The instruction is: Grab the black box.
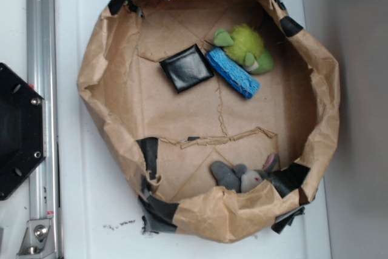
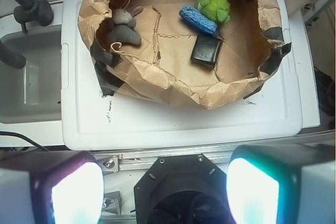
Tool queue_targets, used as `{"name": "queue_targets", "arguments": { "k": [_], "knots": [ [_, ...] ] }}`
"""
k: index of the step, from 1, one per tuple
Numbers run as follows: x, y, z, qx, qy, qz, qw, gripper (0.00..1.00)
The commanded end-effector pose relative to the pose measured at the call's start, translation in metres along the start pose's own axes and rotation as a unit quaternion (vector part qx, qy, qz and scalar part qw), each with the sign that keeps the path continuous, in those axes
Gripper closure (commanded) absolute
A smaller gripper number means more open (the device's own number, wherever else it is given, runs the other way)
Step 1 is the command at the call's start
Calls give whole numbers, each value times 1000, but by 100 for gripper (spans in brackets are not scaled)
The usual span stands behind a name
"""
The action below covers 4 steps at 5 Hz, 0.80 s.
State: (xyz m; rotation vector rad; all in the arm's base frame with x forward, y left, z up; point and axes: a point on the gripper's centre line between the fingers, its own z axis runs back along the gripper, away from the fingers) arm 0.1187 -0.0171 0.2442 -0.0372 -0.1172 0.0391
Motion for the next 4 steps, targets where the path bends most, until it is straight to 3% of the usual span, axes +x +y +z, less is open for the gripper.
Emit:
{"name": "queue_targets", "arguments": {
  "k": [1, 2, 3, 4],
  "knots": [
    [0, 0, 0, 0, 0, 0, 1000, 0],
    [51, 19, 2, 19, 14, 67, 997, 0],
    [98, 30, -10, 16, 12, 129, 991, 0],
    [126, 44, -44, 7, 10, 183, 983, 0]
  ]
}}
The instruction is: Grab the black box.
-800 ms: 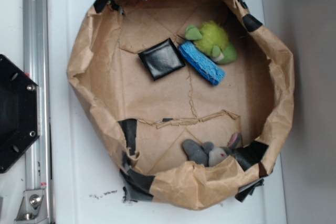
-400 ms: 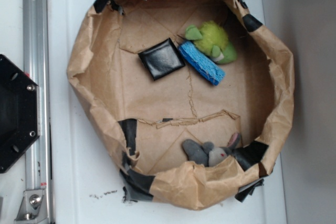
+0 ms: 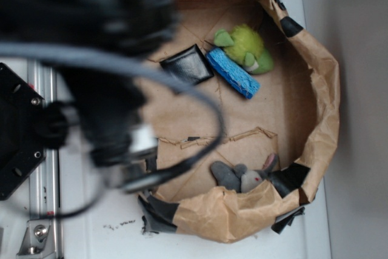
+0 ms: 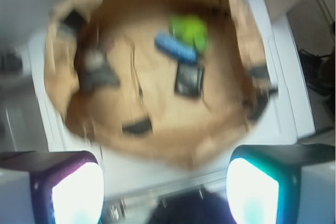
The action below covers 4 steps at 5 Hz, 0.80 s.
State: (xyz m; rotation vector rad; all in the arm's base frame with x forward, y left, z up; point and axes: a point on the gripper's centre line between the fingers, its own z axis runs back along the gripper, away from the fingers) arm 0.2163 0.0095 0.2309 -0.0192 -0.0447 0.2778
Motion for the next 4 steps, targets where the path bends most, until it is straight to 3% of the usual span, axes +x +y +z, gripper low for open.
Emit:
{"name": "queue_targets", "arguments": {
  "k": [1, 2, 4],
  "knots": [
    [50, 18, -67, 2, -40, 129, 991, 0],
    [45, 23, -94, 21, -29, 101, 994, 0],
    [45, 23, -94, 21, -29, 101, 994, 0]
  ]
}}
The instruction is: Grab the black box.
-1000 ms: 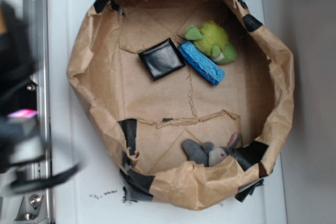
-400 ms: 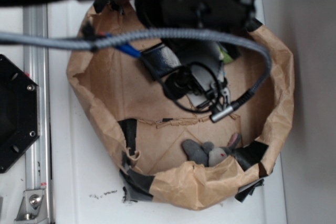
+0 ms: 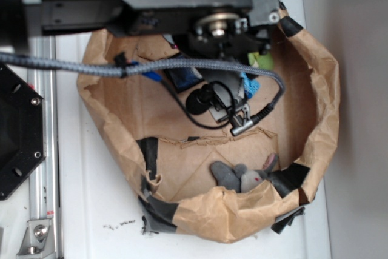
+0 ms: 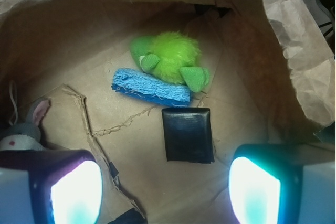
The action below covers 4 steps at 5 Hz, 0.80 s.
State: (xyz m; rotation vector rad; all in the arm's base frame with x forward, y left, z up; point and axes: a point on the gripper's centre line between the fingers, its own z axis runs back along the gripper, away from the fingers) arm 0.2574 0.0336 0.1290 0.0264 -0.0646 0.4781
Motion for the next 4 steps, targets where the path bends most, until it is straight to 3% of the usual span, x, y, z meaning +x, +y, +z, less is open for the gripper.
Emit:
{"name": "queue_targets", "arguments": {
  "k": [1, 3, 4],
  "knots": [
    [5, 8, 8, -4, -15, 2, 1000, 0],
    [-2, 11, -62, -11, -20, -10, 1000, 0],
    [-3, 27, -74, 2, -7, -18, 1000, 0]
  ]
}}
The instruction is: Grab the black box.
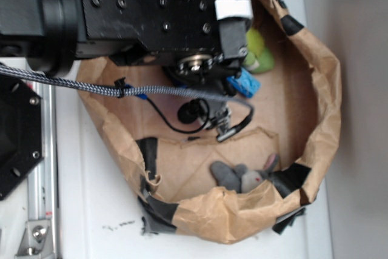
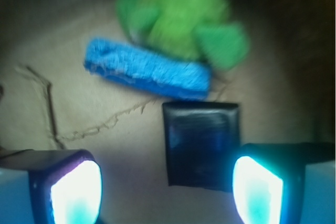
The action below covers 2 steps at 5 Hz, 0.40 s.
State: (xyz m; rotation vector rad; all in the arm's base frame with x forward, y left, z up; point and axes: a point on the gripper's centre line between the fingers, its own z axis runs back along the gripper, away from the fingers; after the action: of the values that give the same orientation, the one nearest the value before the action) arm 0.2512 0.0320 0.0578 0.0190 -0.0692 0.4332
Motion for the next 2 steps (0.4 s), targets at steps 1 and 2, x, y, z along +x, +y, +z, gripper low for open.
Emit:
{"name": "queue_targets", "arguments": {
  "k": [1, 2],
  "knots": [
    [10, 49, 2, 23, -11, 13, 1000, 0],
    [10, 55, 7, 29, -16, 20, 999, 0]
  ]
}}
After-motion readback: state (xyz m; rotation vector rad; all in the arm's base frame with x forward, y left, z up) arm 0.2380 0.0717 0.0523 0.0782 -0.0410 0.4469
